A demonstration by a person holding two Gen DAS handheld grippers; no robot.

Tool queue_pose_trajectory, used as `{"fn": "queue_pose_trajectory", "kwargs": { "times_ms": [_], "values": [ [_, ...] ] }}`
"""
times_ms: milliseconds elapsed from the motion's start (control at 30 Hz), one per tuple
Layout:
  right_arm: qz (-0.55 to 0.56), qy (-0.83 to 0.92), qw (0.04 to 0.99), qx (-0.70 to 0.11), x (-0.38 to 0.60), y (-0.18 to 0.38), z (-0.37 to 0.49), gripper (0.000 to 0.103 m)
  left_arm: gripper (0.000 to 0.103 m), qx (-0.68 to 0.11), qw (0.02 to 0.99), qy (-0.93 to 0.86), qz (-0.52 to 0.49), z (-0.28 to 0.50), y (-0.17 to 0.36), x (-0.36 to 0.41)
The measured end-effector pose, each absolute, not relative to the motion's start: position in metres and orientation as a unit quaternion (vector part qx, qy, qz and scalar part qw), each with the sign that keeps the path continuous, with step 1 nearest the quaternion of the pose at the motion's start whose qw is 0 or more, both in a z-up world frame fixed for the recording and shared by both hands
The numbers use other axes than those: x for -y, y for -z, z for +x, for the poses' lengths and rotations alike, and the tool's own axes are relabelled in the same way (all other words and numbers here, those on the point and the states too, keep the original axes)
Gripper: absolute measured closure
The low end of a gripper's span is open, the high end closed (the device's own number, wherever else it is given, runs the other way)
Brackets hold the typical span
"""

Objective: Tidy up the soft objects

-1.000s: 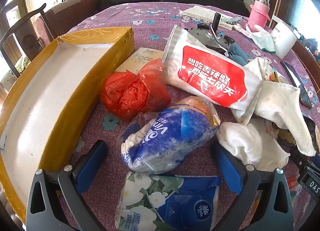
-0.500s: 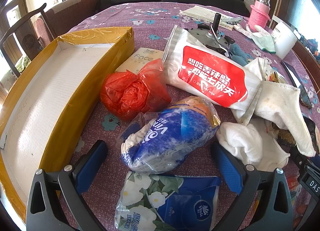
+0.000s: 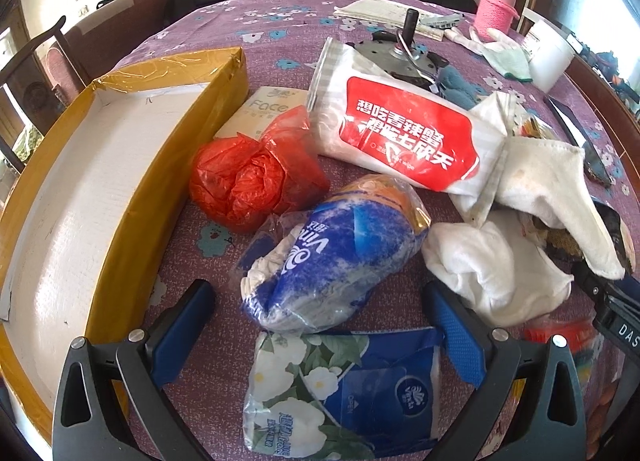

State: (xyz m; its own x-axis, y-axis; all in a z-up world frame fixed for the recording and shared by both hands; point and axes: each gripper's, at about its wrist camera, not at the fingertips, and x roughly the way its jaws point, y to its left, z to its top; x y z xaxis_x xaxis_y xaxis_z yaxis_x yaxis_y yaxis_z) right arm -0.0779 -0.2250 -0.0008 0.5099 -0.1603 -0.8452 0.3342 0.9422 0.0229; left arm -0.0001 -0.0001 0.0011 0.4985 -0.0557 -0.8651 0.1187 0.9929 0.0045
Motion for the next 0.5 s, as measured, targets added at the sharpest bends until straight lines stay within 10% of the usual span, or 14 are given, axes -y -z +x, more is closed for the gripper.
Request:
{"fn": "queue_pose_trajectory", "kwargs": {
  "times_ms": [500],
  "values": [
    [0.038, 0.142, 0.954, -0.262, 0.213, -0.099, -0.162, 0.001, 0.000, -0.387, 0.905, 0.164, -0.061, -0.069, -0.051, -0.051]
  ]
}}
